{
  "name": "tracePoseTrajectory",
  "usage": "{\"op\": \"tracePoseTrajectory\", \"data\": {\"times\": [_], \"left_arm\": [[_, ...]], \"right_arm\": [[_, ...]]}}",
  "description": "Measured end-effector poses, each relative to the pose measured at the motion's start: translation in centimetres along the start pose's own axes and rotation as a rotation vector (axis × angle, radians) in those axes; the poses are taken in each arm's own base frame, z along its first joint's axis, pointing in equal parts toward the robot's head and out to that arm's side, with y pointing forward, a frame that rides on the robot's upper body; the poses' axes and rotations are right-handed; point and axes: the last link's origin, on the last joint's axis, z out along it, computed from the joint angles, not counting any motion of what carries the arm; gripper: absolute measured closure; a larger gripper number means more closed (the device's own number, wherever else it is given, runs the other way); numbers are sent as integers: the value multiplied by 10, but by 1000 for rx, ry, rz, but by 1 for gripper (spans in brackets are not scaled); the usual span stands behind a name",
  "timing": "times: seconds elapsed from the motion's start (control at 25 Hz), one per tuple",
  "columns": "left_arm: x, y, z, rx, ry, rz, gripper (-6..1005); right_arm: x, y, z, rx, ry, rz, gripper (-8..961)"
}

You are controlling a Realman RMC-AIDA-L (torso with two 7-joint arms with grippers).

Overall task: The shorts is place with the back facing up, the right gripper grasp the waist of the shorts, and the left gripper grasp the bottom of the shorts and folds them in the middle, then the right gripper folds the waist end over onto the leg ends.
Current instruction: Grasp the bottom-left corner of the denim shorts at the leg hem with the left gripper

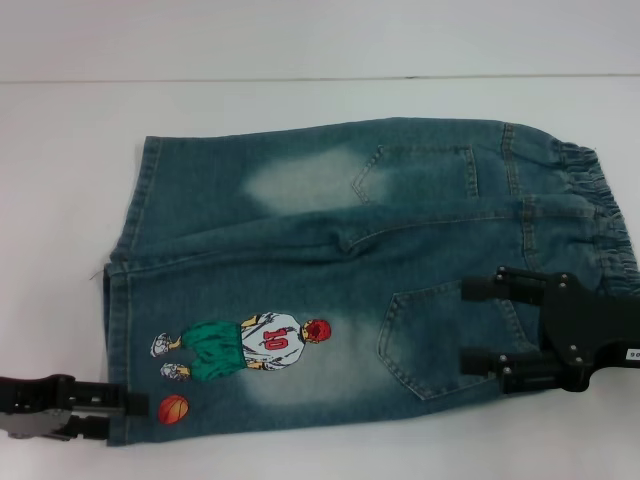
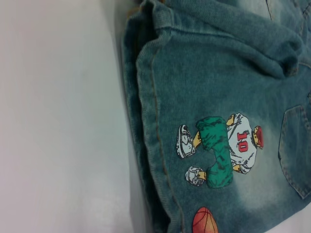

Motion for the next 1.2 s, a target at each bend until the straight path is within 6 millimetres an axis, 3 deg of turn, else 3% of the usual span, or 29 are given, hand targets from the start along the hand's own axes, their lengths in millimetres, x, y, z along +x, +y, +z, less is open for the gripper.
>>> {"op": "tracePoseTrajectory", "data": {"times": [1.2], "left_arm": [[1,-2,-2,24,-12,-2,95]], "right_arm": [[3,0,-2,11,2,-8,42]]}}
